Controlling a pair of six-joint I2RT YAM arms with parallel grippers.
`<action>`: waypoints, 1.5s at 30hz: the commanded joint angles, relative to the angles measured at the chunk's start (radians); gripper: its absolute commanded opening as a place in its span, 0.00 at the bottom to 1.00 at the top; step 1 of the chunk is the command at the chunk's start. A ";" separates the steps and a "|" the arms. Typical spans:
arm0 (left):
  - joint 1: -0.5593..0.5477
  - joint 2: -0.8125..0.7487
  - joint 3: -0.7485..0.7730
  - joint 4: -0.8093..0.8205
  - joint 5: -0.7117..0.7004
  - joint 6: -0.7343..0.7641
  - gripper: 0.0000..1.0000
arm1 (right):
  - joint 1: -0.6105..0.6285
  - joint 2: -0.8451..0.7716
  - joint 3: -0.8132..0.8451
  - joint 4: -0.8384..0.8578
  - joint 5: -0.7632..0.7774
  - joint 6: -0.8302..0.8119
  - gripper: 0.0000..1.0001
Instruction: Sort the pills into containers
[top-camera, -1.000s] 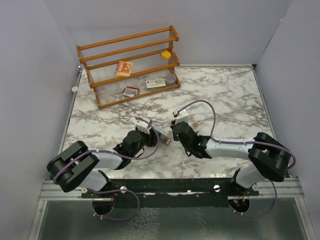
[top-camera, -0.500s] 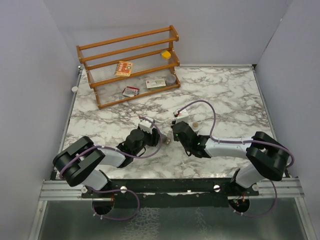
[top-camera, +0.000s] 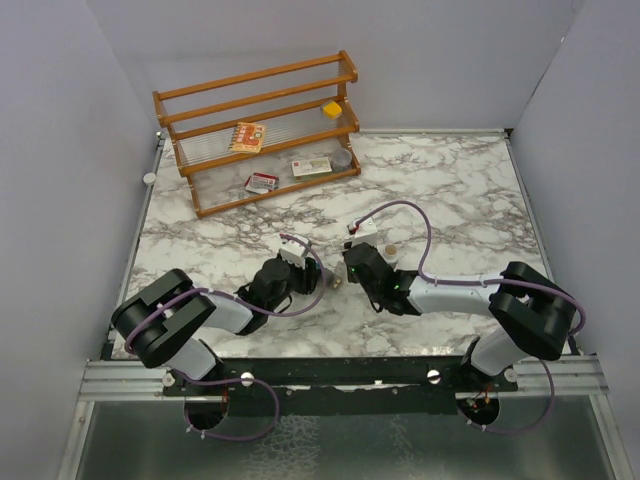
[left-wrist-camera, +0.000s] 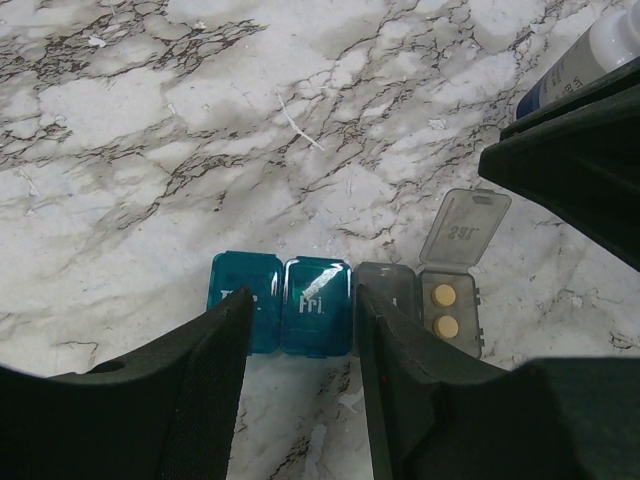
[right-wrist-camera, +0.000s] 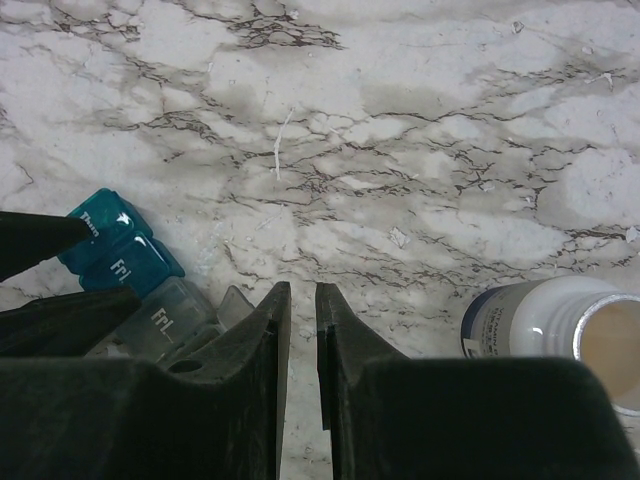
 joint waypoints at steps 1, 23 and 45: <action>-0.002 -0.007 0.004 0.020 0.036 -0.008 0.48 | -0.005 0.014 0.026 -0.006 0.021 0.016 0.17; -0.120 0.076 0.068 -0.084 -0.105 0.064 0.46 | -0.005 -0.014 0.020 -0.017 -0.032 0.043 0.16; -0.121 -0.031 0.017 -0.089 -0.240 0.130 0.51 | -0.005 -0.031 0.006 -0.004 -0.031 0.043 0.16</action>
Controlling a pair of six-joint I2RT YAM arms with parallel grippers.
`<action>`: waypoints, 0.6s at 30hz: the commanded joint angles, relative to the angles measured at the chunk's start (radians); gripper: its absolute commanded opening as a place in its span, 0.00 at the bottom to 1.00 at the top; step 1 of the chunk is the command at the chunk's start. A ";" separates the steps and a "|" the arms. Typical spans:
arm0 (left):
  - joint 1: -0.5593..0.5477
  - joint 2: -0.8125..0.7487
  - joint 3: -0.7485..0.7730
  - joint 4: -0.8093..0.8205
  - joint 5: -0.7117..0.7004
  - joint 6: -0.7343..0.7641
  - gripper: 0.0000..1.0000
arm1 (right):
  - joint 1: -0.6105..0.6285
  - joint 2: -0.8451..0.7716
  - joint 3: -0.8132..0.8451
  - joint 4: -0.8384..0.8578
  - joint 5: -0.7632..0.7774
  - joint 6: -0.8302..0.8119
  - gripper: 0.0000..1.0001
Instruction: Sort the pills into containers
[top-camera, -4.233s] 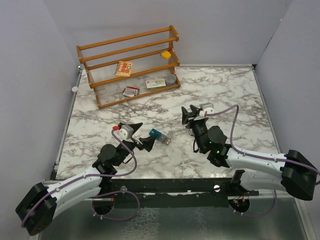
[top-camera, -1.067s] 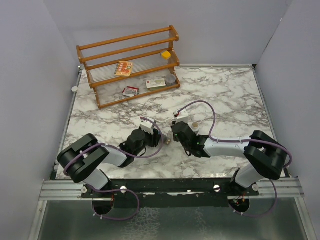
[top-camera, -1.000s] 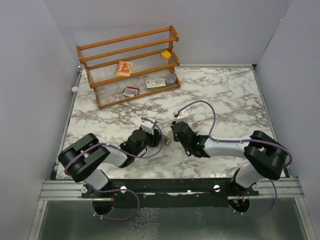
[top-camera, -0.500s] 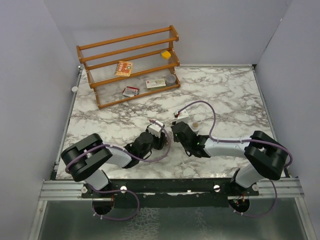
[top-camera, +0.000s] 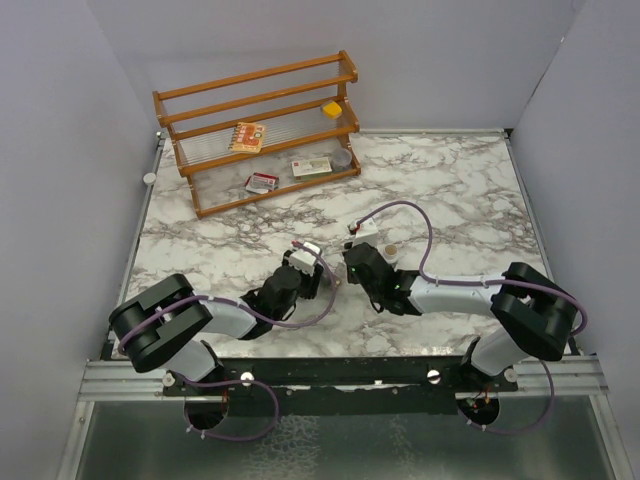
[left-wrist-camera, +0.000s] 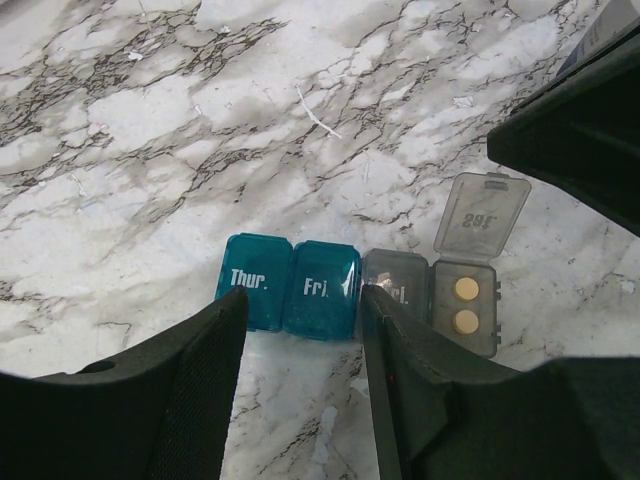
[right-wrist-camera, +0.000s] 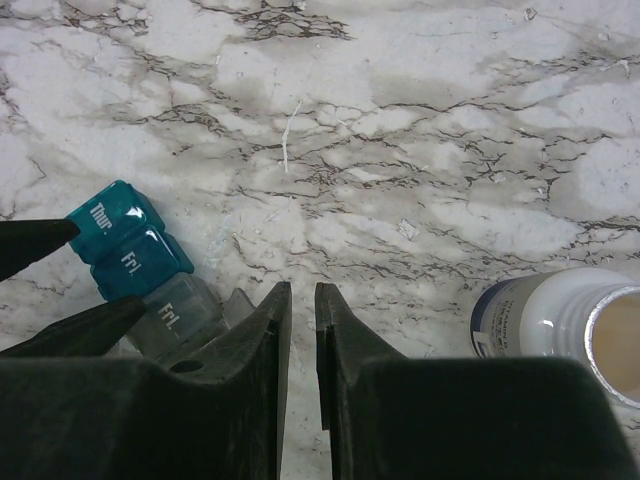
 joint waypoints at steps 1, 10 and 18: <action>0.000 0.004 0.000 -0.004 -0.029 0.030 0.51 | -0.005 -0.022 0.005 0.014 -0.012 0.017 0.16; 0.001 0.029 0.008 -0.004 0.009 0.003 0.51 | -0.005 -0.022 0.002 0.009 -0.045 0.028 0.16; 0.000 0.034 0.003 -0.005 0.020 -0.023 0.49 | -0.005 -0.014 0.000 0.011 -0.094 0.038 0.16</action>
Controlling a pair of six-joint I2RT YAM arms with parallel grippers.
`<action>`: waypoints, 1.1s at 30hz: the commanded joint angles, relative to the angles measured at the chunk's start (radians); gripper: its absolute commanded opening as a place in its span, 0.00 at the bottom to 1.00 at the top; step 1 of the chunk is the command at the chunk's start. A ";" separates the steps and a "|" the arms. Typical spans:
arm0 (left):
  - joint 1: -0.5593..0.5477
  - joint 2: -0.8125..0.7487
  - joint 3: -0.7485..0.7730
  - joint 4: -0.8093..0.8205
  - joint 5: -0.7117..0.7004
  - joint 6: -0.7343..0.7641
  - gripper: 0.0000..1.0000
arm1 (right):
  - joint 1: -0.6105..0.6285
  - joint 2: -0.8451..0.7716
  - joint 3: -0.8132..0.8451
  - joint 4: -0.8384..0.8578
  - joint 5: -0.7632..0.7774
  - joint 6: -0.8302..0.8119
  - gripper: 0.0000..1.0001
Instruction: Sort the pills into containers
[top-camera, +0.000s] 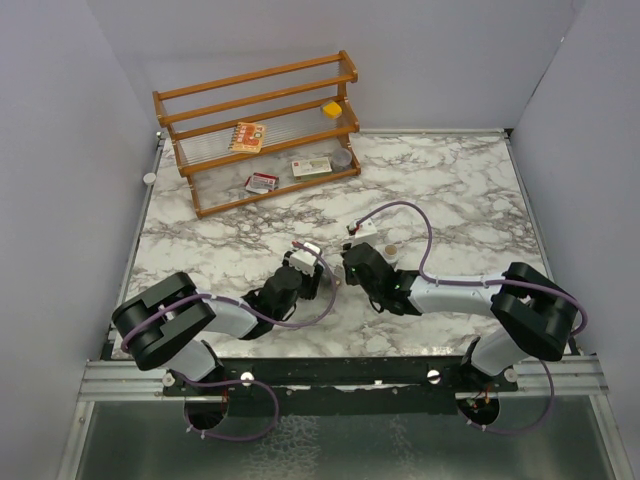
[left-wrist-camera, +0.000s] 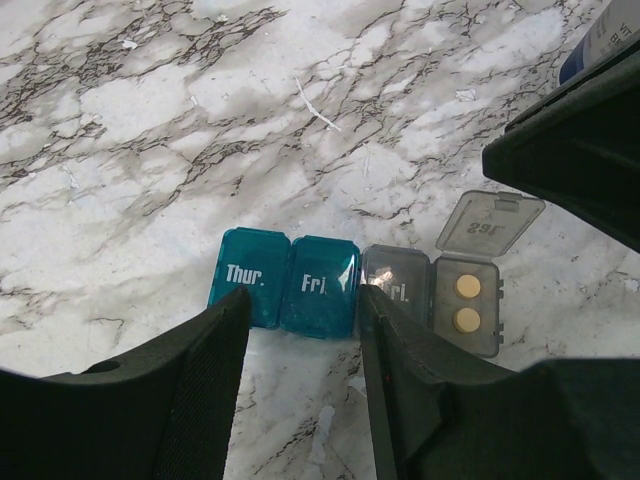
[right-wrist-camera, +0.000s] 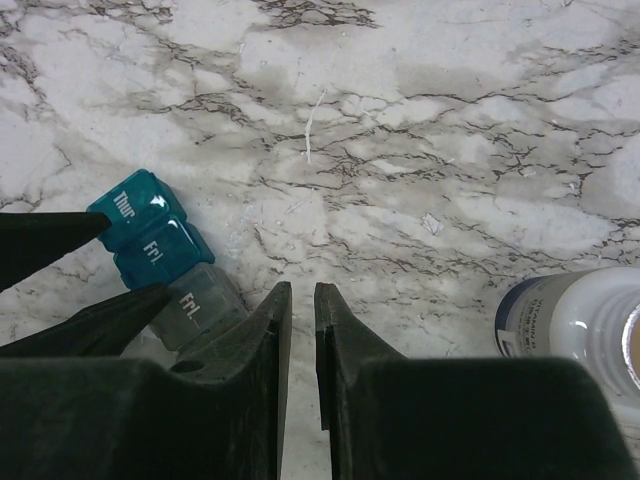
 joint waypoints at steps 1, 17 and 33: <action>0.001 0.015 0.002 -0.010 0.022 -0.022 0.49 | -0.005 -0.013 0.002 0.008 -0.063 0.020 0.16; 0.005 0.007 -0.003 -0.010 0.011 -0.032 0.47 | -0.005 0.011 -0.010 0.067 -0.233 0.007 0.11; 0.005 0.029 0.009 -0.014 0.005 -0.038 0.47 | -0.005 0.010 -0.091 0.111 -0.330 0.051 0.06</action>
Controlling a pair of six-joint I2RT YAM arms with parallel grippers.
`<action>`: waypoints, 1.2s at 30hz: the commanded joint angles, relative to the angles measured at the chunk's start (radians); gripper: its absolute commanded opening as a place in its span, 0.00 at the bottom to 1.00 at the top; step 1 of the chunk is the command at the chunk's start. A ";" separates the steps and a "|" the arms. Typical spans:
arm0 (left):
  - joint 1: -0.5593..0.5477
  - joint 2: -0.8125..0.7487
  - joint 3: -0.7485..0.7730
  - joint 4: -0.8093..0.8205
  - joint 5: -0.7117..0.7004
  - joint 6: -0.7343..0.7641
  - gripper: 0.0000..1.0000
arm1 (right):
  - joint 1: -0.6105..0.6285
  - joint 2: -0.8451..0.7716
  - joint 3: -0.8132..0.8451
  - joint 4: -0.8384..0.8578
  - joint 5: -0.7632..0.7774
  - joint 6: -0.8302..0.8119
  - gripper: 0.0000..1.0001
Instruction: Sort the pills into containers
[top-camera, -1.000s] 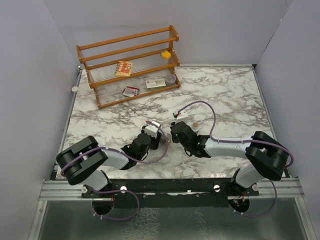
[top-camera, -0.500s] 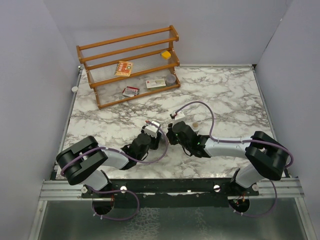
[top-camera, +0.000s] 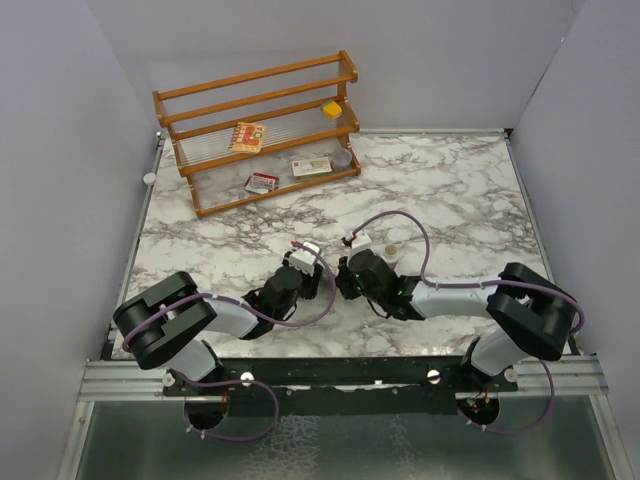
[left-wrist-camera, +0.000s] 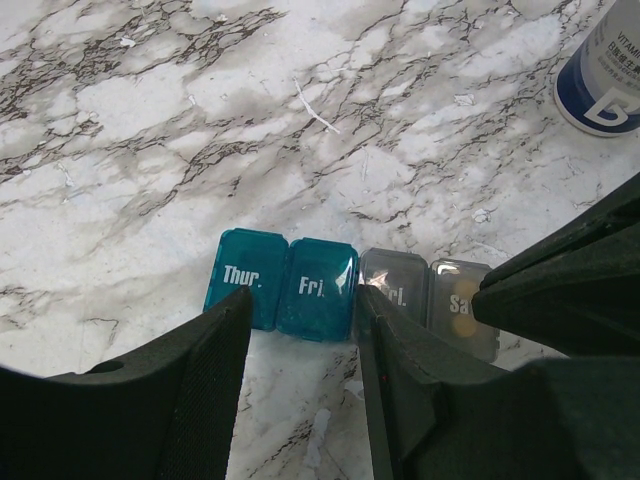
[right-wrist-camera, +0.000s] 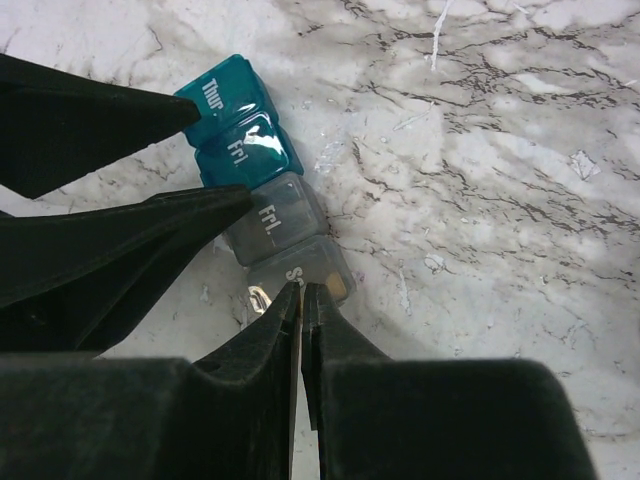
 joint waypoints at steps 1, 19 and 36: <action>0.004 0.023 0.011 -0.019 0.007 -0.014 0.47 | -0.003 0.009 -0.025 0.058 -0.065 0.013 0.06; 0.005 0.000 0.008 -0.023 0.002 -0.014 0.47 | -0.002 0.046 -0.080 0.036 -0.077 0.109 0.01; 0.005 -0.026 0.003 -0.027 -0.014 -0.014 0.50 | -0.002 0.052 -0.069 0.007 -0.069 0.098 0.01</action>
